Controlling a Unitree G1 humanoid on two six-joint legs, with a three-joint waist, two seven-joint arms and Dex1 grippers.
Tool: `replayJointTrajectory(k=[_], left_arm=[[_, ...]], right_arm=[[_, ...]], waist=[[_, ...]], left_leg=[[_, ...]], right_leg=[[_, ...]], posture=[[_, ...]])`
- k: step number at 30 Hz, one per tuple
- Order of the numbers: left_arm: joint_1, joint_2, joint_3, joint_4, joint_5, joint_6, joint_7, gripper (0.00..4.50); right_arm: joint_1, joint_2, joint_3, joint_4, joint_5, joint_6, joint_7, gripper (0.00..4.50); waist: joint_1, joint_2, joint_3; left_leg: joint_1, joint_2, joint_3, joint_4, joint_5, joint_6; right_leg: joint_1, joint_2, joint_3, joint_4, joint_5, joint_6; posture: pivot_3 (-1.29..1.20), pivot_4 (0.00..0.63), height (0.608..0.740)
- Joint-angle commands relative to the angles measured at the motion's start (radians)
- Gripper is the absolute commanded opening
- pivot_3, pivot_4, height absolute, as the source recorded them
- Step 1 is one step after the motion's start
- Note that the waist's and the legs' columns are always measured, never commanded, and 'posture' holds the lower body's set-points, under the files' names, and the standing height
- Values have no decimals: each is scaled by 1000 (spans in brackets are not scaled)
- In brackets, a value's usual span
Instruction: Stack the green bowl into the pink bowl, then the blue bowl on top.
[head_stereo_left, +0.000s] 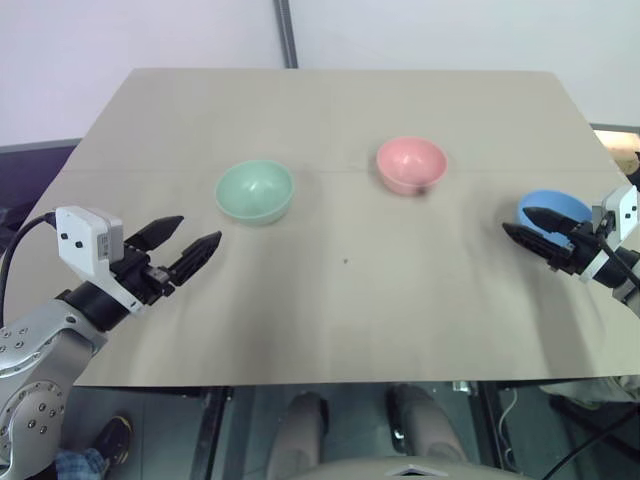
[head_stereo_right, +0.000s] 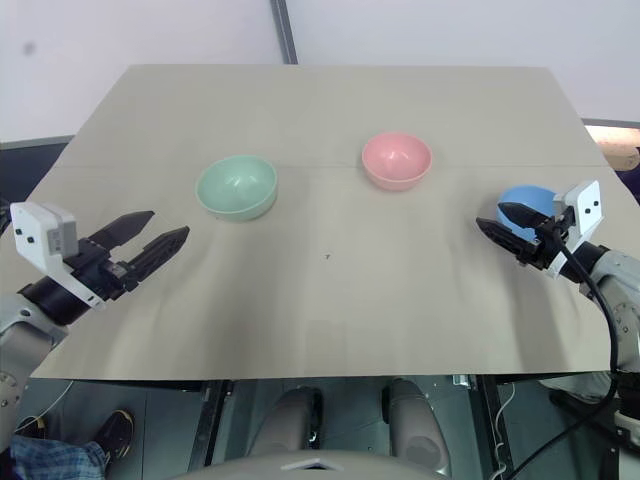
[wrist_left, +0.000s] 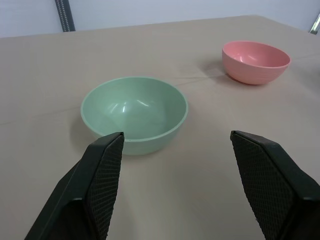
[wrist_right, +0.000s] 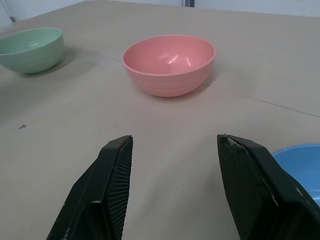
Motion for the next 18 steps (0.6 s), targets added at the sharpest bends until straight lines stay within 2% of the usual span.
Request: replayJointTrajectory(k=[1,18], left_arm=[[4,5,22,-32,7,-15,3,3605],[5,7,22,-16,6,-7,-23,3605]], right_arm=[[-15,-19,-21,-20,2,-17,8,2961],[-20,-18,-20,-10,-3,-15,10,2961]], waist=[[0,0,0],[0,0,0]], left_leg=[[0,0,0,0,0,0],[0,0,0,0,0,0]], right_leg=[[0,0,0,0,0,0],[0,0,0,0,0,0]], posture=[[0,150,740],[0,150,740]])
